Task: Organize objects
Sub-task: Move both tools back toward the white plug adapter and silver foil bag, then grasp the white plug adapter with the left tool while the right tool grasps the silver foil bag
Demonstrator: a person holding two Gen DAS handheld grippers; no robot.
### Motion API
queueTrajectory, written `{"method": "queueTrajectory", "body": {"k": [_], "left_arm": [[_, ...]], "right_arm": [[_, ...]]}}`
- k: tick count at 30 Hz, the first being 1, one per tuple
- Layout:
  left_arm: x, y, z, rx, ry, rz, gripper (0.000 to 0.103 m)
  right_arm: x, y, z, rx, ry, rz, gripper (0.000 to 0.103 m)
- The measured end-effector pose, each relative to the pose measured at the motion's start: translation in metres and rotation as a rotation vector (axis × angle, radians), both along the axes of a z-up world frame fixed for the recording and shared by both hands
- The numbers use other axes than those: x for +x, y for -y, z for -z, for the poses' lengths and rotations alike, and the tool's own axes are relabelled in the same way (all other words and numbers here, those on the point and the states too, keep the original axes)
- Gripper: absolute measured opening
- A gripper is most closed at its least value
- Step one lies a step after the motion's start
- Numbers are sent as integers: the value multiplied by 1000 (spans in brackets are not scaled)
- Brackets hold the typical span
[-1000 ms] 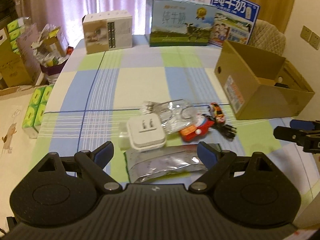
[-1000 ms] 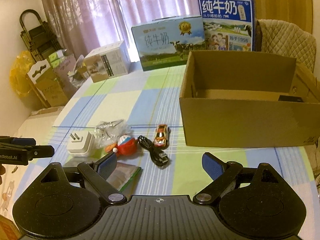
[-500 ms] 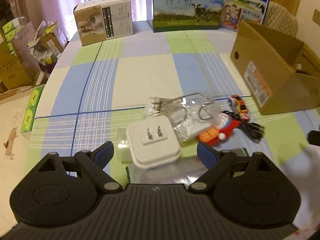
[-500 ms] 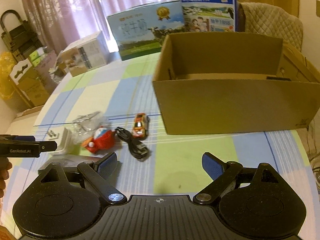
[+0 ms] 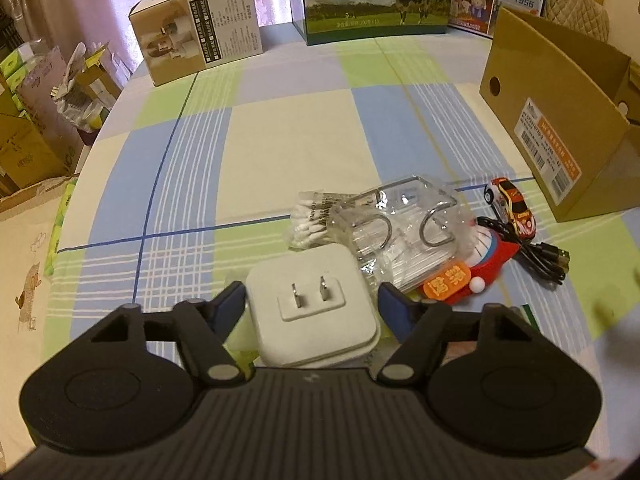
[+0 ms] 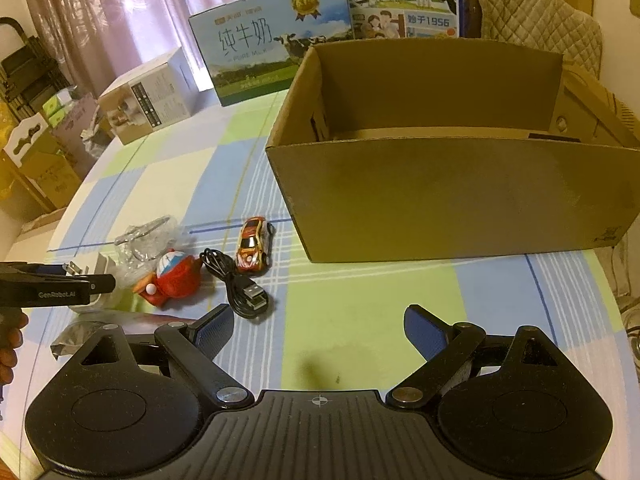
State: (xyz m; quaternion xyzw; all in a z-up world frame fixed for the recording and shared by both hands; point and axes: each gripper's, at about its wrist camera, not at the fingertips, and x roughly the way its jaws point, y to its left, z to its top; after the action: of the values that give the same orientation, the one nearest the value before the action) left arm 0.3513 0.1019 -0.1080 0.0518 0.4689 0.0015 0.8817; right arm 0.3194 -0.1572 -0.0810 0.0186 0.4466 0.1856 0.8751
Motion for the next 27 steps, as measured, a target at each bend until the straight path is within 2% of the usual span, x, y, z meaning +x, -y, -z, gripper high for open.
{"method": "queueTrajectory", "body": {"k": [8,14,17,23,27], "left_arm": [[-8,-4,-2,7,21,19,64],[-25,-20,-20,-7,49,-4,64],[-36,-32,-30,-14,64,-31,64],[-59,-57,-42,-16,77,-99,64],[-72,-72,-44,-14,79,-141,64]], "right_arm": [[4,-13,1,2,8,-51,89],[1,-35,-2,23,35,-143,89],[-4,-51,-5,45,59,-235,89],[-22,-96,-4,63,91,-508,89],[-38,-130,5,6,111,-692,89]]}}
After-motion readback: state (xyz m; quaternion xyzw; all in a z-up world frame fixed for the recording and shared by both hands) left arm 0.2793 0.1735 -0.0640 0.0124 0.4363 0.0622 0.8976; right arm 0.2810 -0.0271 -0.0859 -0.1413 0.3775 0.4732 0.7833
